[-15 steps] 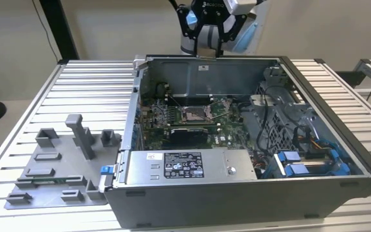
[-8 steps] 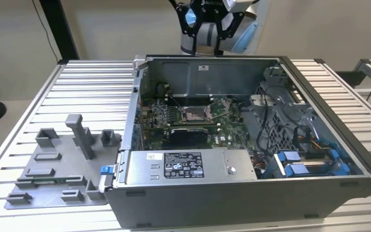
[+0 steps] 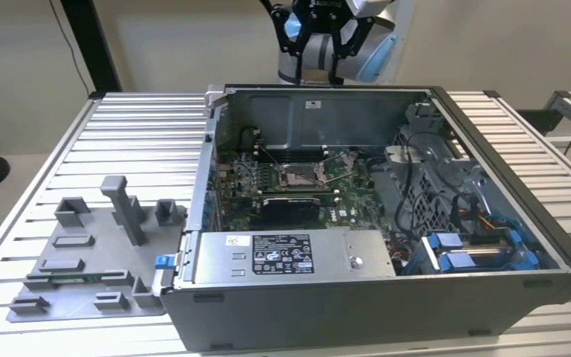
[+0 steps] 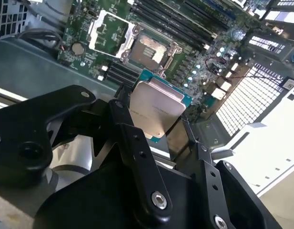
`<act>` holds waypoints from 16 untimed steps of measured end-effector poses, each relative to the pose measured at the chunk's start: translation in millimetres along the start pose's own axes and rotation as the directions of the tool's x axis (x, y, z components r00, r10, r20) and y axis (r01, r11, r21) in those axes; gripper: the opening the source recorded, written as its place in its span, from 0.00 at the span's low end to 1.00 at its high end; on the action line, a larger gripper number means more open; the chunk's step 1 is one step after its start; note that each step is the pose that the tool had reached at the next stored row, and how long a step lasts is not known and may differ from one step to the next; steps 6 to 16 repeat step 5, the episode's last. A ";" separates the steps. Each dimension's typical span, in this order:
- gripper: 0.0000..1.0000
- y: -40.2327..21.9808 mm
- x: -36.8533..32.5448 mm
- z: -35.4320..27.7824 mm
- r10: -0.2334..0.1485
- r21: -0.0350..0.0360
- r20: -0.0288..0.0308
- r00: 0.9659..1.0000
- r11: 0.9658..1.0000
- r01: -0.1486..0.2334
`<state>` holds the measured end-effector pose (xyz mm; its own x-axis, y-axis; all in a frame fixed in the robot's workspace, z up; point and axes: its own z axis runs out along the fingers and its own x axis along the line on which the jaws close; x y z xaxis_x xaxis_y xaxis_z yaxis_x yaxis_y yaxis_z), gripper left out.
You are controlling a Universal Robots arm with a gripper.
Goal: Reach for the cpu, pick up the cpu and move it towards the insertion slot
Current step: 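Pick up the cpu and move it towards the insertion slot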
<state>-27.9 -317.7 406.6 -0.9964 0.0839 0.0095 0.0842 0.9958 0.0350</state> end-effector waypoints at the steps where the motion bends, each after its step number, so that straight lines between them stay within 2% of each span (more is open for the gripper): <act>1: 0.00 0.0 0.0 0.0 0.000 0.000 0.000 1.000 1.000 0.000; 16: 0.00 0.1 0.0 0.1 -0.001 0.000 0.000 1.000 1.000 0.001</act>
